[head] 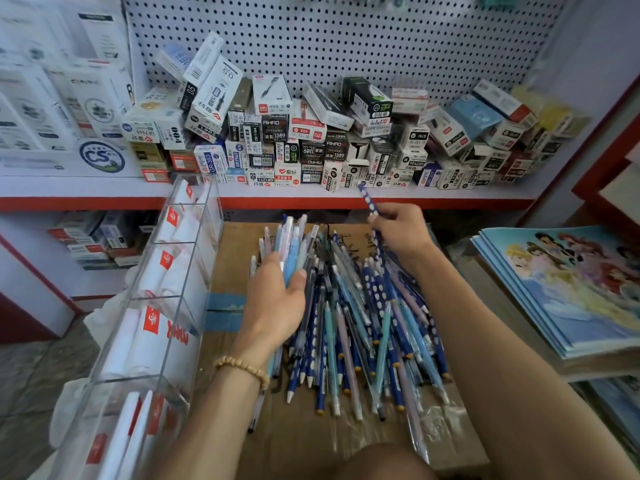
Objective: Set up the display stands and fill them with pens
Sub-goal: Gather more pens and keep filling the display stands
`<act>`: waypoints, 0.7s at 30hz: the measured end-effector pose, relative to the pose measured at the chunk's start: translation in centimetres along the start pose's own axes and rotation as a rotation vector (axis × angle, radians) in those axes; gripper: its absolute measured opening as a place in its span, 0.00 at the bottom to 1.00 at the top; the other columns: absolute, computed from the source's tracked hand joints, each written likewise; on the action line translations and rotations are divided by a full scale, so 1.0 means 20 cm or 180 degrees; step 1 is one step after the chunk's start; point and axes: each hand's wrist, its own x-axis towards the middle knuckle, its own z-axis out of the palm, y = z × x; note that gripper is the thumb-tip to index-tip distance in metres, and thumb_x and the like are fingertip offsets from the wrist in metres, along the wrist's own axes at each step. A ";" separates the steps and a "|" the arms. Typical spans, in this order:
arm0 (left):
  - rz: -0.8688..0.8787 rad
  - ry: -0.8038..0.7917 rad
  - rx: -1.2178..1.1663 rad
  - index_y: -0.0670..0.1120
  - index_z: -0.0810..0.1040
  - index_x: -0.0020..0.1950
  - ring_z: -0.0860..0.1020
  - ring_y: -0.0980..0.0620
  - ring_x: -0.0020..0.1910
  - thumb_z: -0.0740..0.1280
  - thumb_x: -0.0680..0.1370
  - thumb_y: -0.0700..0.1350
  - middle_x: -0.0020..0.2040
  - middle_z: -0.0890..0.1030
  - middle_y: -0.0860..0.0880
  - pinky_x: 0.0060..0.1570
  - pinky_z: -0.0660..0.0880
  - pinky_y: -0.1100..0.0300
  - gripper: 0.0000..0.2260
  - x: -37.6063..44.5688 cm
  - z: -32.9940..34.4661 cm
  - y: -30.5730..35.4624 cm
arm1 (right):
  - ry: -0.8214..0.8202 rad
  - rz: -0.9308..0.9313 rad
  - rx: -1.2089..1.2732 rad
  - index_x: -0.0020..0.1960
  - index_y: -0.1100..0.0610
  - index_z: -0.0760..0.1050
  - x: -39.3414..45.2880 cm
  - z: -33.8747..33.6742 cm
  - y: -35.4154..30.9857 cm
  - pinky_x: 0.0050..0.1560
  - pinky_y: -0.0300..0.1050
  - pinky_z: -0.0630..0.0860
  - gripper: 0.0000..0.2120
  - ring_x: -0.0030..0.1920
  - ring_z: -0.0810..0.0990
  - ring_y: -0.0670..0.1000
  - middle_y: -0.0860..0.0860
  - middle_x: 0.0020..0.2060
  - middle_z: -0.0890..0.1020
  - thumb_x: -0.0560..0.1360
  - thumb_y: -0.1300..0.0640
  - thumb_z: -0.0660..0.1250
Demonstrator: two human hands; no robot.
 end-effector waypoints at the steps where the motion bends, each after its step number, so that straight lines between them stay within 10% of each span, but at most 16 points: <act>1: -0.0031 -0.0021 -0.0168 0.47 0.62 0.76 0.80 0.53 0.46 0.61 0.83 0.46 0.56 0.79 0.47 0.43 0.78 0.67 0.22 0.00 -0.01 0.03 | 0.0137 0.0015 0.0260 0.50 0.59 0.82 -0.02 -0.03 -0.03 0.54 0.59 0.80 0.06 0.43 0.78 0.55 0.57 0.42 0.82 0.79 0.65 0.66; 8: -0.0289 -0.0614 -0.1888 0.51 0.80 0.54 0.80 0.56 0.41 0.64 0.81 0.44 0.50 0.84 0.46 0.47 0.76 0.60 0.06 0.02 0.00 0.25 | 0.0377 0.0468 0.1933 0.53 0.63 0.78 -0.15 -0.24 -0.16 0.52 0.50 0.78 0.05 0.31 0.81 0.50 0.51 0.28 0.81 0.79 0.67 0.65; 12: -0.0529 -0.0988 -0.2767 0.40 0.82 0.54 0.78 0.56 0.36 0.64 0.81 0.41 0.48 0.85 0.46 0.31 0.75 0.64 0.08 0.02 0.07 0.35 | 0.0240 0.0425 0.2293 0.53 0.62 0.75 -0.31 -0.30 -0.22 0.30 0.39 0.74 0.05 0.30 0.75 0.48 0.52 0.32 0.75 0.82 0.66 0.61; 21: -0.0171 -0.1857 -0.2300 0.40 0.81 0.48 0.77 0.56 0.29 0.65 0.81 0.41 0.33 0.79 0.48 0.30 0.74 0.63 0.07 -0.16 0.29 0.58 | 0.0526 0.0186 0.1546 0.44 0.59 0.73 -0.57 -0.54 -0.18 0.21 0.38 0.58 0.12 0.22 0.61 0.46 0.51 0.27 0.66 0.77 0.51 0.72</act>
